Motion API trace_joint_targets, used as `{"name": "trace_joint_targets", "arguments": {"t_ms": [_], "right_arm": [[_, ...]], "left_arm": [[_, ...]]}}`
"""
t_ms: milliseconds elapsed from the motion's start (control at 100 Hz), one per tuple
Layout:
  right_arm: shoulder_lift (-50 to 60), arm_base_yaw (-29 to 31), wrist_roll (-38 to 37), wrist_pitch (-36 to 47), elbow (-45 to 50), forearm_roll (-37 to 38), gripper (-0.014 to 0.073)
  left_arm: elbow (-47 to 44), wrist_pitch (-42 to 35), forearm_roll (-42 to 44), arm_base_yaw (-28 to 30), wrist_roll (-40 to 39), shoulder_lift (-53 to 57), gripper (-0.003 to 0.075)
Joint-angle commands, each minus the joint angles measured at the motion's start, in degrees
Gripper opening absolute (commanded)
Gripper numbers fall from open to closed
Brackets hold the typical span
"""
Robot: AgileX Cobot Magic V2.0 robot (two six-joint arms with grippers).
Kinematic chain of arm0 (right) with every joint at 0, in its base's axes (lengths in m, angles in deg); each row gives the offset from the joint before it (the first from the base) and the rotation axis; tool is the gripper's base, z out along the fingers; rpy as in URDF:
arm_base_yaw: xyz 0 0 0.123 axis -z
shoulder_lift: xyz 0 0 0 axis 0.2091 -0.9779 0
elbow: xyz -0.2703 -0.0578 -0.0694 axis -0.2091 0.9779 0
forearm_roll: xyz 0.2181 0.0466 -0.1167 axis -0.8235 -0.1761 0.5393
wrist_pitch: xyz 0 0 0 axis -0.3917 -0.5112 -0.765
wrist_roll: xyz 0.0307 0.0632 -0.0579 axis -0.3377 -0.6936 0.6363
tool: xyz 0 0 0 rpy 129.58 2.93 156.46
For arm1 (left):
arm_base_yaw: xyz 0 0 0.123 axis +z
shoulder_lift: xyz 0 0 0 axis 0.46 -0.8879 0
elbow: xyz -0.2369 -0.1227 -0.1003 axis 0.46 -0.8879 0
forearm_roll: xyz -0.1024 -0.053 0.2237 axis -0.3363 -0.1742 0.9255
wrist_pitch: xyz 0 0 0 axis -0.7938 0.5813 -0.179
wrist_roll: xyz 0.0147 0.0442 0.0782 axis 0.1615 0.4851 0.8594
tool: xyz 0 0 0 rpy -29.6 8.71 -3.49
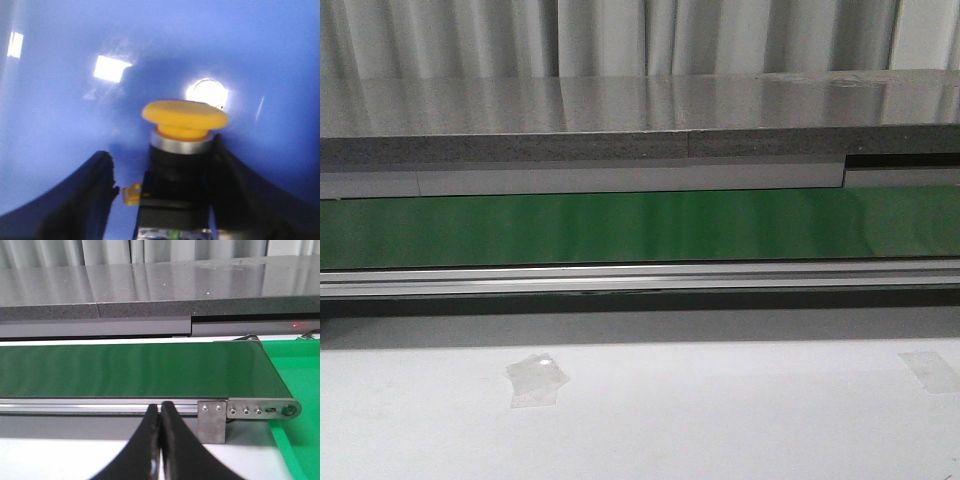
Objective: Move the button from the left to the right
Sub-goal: 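Lower the left gripper and grasp the yellow-capped button switch, then lift the button with the left gripper and place it on the belt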
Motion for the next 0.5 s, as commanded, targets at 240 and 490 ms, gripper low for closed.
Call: {"name": "trace_joint_targets", "arguments": {"t_ms": [240, 490], "right_arm": [[1.0, -0.1, 0.3, 4.9, -0.9, 0.6, -0.0072], [1.0, -0.1, 0.3, 4.9, -0.9, 0.6, -0.0072]], "left_arm": [[1.6, 0.1, -0.5, 0.1, -0.1, 3.2, -0.0020], [1.8, 0.2, -0.5, 0.1, -0.1, 9.0, -0.0020]]}}
